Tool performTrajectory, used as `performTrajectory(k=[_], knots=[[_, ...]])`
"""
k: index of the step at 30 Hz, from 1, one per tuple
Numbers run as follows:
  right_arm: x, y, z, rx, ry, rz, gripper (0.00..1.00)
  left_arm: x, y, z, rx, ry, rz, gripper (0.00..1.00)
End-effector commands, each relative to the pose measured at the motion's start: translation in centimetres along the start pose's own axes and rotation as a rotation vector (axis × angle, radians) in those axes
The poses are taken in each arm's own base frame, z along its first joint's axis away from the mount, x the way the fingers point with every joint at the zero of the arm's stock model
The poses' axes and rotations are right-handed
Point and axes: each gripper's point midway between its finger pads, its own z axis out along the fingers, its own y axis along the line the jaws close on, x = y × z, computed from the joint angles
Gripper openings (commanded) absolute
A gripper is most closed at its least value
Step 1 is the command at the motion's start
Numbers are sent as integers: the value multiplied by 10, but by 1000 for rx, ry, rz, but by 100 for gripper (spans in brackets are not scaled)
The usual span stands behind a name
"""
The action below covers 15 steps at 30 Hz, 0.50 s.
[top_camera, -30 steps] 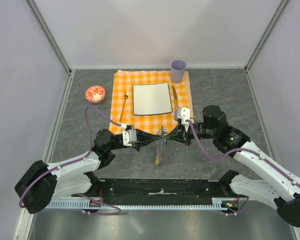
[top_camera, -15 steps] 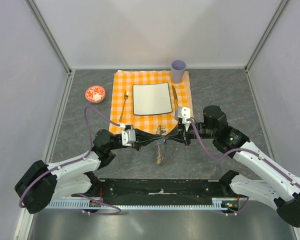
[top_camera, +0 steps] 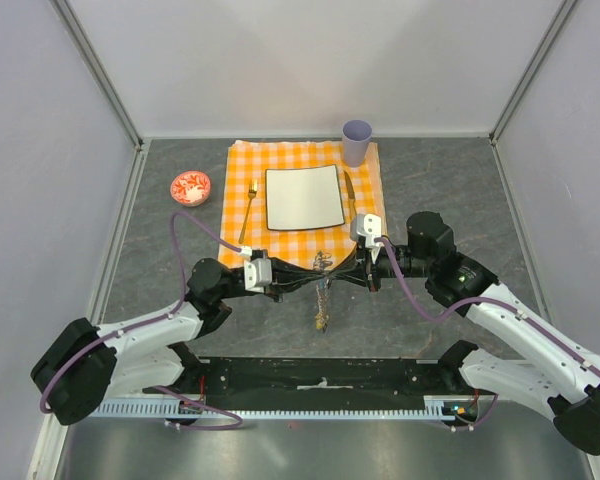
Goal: Put the keys on the keyring
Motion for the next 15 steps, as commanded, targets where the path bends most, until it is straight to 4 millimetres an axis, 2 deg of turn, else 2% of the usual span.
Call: performTrajectory(k=[1, 9, 15], knots=[[-27, 6, -1, -29, -88, -68, 0, -20, -1, 8, 46, -58, 38, 2], [-30, 9, 1, -56, -101, -69, 0, -15, -6, 12, 90, -29, 11, 2], [-25, 19, 3, -129, -93, -65, 0, -11, -3, 13, 75, -8, -5, 2]])
